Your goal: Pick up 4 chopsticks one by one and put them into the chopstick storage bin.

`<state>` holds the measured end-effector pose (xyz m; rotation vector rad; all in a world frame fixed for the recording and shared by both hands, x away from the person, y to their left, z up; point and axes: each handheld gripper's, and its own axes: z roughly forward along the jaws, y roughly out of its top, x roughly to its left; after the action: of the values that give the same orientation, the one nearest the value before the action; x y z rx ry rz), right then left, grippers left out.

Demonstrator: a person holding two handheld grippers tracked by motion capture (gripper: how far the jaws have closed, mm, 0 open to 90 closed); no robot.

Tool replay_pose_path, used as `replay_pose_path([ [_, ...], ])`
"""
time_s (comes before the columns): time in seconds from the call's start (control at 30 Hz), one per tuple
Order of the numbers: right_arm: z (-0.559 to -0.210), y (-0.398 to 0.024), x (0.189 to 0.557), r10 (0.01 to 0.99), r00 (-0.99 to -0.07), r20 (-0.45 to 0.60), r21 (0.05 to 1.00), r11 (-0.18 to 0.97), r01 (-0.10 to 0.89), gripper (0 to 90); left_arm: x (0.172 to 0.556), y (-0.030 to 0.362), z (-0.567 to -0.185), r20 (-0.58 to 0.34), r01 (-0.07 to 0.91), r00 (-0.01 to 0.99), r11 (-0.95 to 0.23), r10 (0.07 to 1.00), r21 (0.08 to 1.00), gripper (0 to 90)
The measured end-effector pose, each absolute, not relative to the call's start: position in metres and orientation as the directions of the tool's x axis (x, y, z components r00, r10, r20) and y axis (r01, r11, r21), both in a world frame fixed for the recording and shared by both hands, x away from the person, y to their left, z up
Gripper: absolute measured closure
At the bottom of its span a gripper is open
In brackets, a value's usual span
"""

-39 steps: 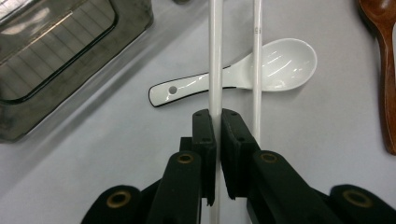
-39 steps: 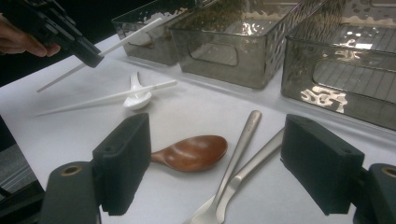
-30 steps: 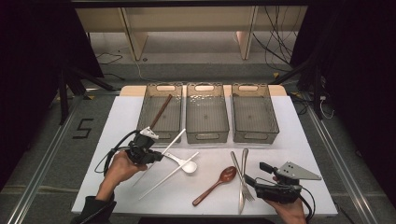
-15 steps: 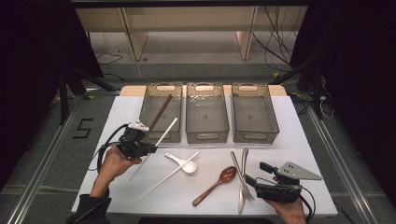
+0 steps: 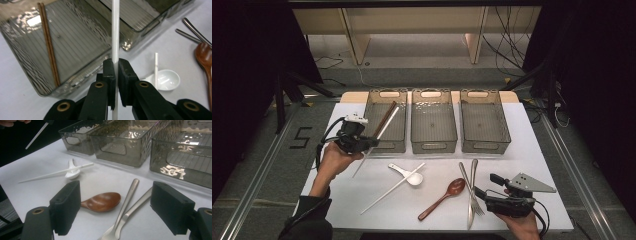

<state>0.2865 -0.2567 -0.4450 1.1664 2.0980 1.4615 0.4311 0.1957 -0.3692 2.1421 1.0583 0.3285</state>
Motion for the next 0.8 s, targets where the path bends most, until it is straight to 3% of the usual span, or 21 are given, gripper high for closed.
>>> replay_pose_path([
  [0.8, -0.445, -0.257, 0.287, 0.768, -0.614, 0.180, 0.892, 0.137, 0.432, 25.2, 0.503, 0.194, -0.339, -0.035, 0.578, 0.579, -0.380, 0.815, 0.722, 84.7],
])
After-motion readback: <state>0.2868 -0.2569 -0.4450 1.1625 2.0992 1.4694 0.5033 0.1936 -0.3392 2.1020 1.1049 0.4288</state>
